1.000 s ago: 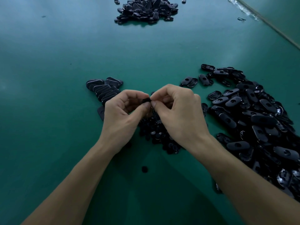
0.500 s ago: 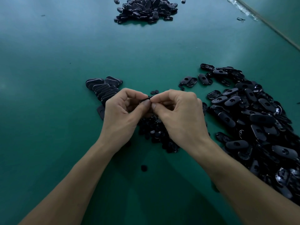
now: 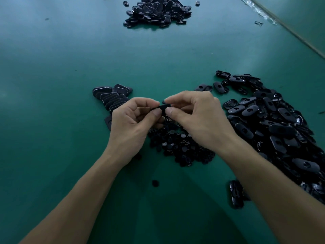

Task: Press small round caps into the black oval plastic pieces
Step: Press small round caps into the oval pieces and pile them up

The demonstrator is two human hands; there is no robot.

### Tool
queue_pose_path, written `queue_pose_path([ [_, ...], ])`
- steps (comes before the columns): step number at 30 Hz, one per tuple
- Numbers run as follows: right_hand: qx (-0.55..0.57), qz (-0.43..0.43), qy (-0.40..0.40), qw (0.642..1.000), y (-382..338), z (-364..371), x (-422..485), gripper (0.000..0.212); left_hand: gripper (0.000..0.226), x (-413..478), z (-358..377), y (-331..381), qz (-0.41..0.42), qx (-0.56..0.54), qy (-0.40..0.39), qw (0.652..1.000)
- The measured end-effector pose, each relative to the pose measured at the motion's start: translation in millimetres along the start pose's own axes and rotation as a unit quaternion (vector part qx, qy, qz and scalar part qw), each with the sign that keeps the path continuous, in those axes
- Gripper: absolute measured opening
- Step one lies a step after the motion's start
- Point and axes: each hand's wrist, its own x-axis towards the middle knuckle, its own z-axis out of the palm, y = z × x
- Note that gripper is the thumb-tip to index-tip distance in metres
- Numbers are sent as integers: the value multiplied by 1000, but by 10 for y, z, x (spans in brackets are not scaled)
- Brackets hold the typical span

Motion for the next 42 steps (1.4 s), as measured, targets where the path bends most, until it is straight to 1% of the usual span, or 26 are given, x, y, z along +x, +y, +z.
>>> queue_pose_path([
  [2, 20, -4, -32, 999, 5, -25, 23, 15, 19, -9, 5, -8, -4, -1, -11, 1000],
  [6, 36, -29, -58, 997, 21, -57, 56, 16, 10, -3, 3, 7, -20, -28, -14, 999],
  [8, 34, -35, -67, 997, 31, -85, 73, 17, 10, 8, -4, 11, -30, -31, -17, 999],
  [15, 8, -25, -65, 998, 36, -104, 91, 9, 13, 14, -4, -13, -47, -25, -28, 998],
  [18, -11, -30, -64, 997, 31, -100, 74, 11, 18, 15, -11, -28, -42, -2, -38, 998],
  [21, -11, -30, -62, 998, 33, -101, 54, 12, 13, 6, -6, -16, -38, 0, -40, 998],
  [23, -7, -27, -59, 998, 38, -108, 52, 13, 13, 1, 0, -16, -35, -1, -39, 999],
  [29, 8, -17, -51, 999, 36, -104, 53, 10, 19, -6, 16, 5, -26, 3, -27, 999],
  [33, 36, -11, -71, 997, 48, -123, 64, 12, 24, -17, 15, 38, -19, 11, -9, 1000],
  [37, 47, -18, -84, 995, 55, -125, 59, 18, 24, -32, 31, 67, -12, 35, 6, 999],
  [42, 37, -16, -88, 995, 55, -125, 74, 16, 26, -27, 19, 50, 6, 49, 13, 999],
])
